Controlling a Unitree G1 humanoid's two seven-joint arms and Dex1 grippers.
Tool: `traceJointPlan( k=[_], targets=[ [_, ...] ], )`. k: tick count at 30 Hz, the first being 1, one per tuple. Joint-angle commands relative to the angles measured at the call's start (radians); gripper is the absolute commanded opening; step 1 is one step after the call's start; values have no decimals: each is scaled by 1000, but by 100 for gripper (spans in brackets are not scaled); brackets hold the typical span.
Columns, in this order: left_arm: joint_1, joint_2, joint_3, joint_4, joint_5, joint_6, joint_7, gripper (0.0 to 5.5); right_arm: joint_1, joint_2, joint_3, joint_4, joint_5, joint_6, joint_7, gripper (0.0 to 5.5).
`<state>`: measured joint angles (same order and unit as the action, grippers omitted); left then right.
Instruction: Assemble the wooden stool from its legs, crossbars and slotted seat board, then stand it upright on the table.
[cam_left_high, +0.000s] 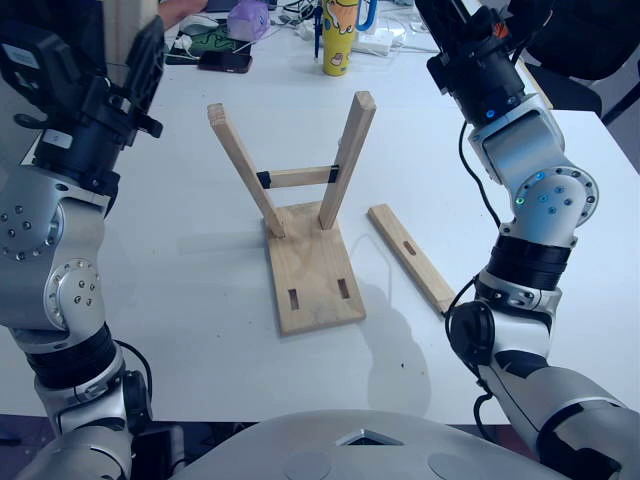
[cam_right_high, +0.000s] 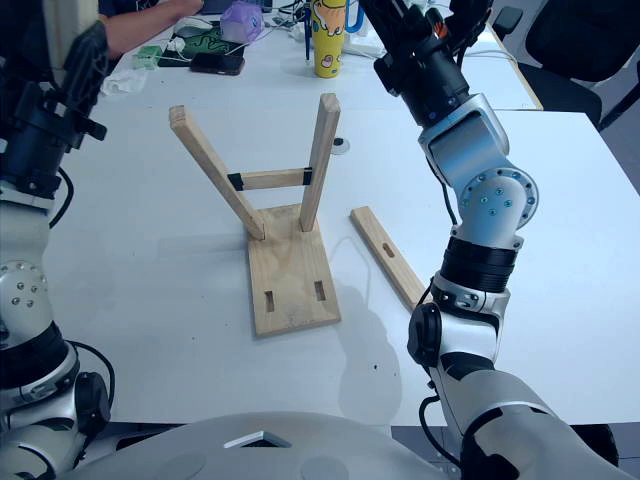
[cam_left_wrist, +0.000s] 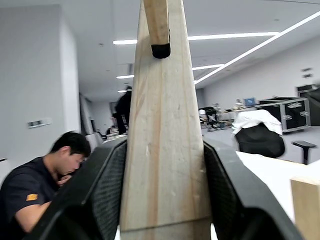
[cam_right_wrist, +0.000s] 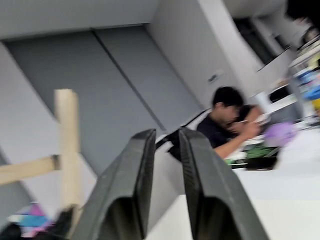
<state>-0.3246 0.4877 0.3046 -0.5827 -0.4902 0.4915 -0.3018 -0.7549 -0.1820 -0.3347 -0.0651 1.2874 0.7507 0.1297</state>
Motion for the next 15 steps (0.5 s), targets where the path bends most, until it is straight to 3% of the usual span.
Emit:
traceJointPlan(
  k=[1, 11, 15],
  targets=[
    [-91, 87, -159, -95, -6, 44, -112, 207, -151, -81, -12, -63, 497, 129, -149, 170],
    [-133, 90, -251, -96, 27, 38, -159, 207, -124, -122, 64, -76, 670, 61, -319, 324],
    [-140, 86, -245, -89, 41, 37, -156, 207, -112, -140, 80, -81, 664, 43, -342, 342]
  ],
)
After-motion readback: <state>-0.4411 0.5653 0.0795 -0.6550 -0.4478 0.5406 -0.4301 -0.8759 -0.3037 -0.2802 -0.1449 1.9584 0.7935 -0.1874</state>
